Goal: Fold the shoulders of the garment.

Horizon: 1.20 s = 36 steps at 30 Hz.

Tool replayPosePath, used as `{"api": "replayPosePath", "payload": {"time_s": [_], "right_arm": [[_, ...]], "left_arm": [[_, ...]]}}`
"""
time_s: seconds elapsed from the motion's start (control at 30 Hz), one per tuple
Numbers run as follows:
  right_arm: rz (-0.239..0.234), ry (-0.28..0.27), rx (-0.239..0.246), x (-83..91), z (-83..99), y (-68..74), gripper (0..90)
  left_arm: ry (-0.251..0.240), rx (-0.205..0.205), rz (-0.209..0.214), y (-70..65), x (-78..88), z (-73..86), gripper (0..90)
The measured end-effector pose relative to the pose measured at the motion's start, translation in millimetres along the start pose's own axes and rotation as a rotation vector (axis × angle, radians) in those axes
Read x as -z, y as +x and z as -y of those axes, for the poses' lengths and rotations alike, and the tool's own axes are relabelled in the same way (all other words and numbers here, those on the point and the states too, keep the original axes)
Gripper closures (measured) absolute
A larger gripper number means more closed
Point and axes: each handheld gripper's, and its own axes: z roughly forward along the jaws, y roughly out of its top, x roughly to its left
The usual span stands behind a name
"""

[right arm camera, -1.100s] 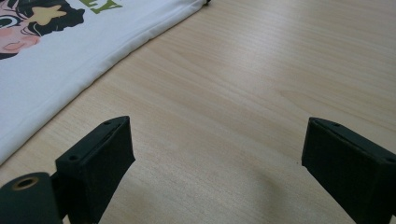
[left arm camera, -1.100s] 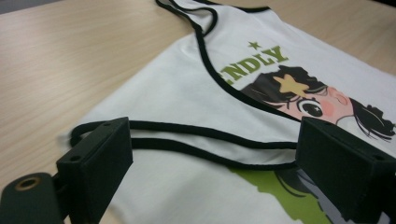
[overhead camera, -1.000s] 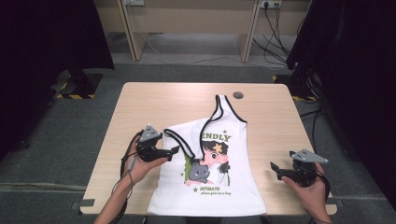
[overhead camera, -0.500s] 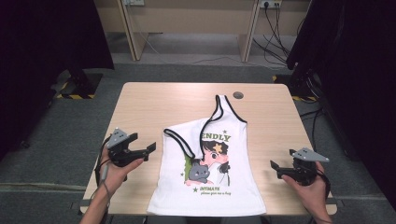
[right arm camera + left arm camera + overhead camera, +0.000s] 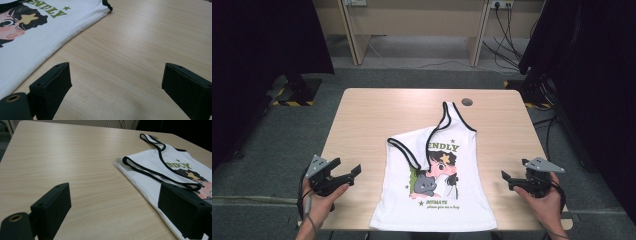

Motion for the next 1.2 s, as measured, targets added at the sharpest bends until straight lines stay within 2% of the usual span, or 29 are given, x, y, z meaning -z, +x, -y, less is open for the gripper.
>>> {"api": "replayPosePath", "payload": {"time_s": [0.2, 0.43, 0.63, 0.8, 0.9, 1.03, 1.2], "right_arm": [[-0.012, -0.003, 0.013, -4.2, -14.1, -1.4, 9.1], [-0.045, -0.013, 0.051, -20.9, -58.4, -7.1, 11.4], [-0.07, -0.005, 0.075, -49.7, -104.0, -12.2, 15.8], [-0.08, 0.017, 0.108, -75.1, -134.9, -10.2, 20.1], [-0.089, 0.035, 0.117, -91.5, -148.4, -8.9, 22.9], [-0.085, 0.089, 0.131, -117.2, -163.4, -9.6, 28.1], [-0.101, 0.136, 0.134, -149.0, -181.4, -8.3, 41.1]], "left_arm": [[-0.001, 0.006, -0.033, 2.2, -3.9, 6.1, 11.5], [-0.004, 0.0, -0.053, 4.4, -7.2, 10.6, 11.8], [0.003, -0.009, -0.068, 7.0, -8.9, 14.2, 12.0], [0.003, -0.02, -0.075, 6.0, -9.3, 14.2, 12.3], [0.001, -0.024, -0.077, 5.4, -9.1, 14.4, 12.5], [-0.001, -0.017, -0.085, 5.7, -8.7, 14.5, 12.5], [-0.002, -0.023, -0.092, 5.1, -8.7, 14.5, 12.5]]}}
